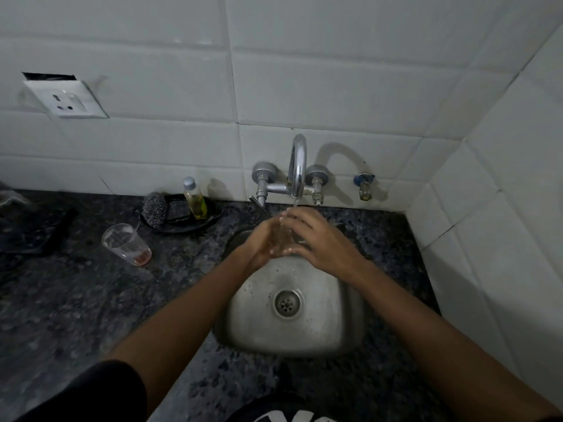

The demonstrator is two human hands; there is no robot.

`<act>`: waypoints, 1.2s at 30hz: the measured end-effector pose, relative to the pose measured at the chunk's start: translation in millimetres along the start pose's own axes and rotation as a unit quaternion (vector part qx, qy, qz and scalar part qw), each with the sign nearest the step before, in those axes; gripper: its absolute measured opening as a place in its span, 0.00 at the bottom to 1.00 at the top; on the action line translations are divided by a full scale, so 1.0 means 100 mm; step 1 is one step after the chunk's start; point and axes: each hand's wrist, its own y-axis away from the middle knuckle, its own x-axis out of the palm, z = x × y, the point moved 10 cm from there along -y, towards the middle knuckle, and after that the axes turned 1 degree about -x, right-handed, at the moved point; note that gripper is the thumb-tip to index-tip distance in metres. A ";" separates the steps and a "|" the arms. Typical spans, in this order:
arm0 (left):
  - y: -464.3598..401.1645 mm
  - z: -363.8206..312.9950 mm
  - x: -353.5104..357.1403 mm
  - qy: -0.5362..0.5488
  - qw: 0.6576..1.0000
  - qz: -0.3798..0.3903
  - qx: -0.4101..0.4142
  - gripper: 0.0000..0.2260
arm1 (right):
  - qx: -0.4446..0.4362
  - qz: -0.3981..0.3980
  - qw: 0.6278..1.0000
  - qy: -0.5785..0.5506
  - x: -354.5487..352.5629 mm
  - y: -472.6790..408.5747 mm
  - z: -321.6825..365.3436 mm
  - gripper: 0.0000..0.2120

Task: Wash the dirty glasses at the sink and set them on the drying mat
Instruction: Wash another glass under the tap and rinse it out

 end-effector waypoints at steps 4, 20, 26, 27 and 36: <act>0.02 0.13 0.10 0.135 0.990 0.007 -0.026 0.10 | -0.028 -0.036 0.998 0.053 -0.10 0.09 0.01 0.28; -0.22 0.17 -0.07 0.097 0.993 -0.026 -0.065 0.17 | -0.164 0.236 0.947 0.145 0.14 -0.31 0.07 0.06; -0.29 0.22 -0.05 0.229 0.972 -0.034 -0.037 0.15 | -0.026 0.190 0.977 0.098 0.19 -0.46 -0.08 0.15; -0.31 0.21 -0.05 0.202 0.978 -0.019 -0.048 0.15 | -0.056 0.207 0.971 0.107 0.22 -0.44 -0.04 0.13; -0.39 0.22 -0.07 0.250 0.967 -0.045 0.018 0.13 | -0.024 0.257 0.963 0.080 0.38 -0.40 -0.18 0.14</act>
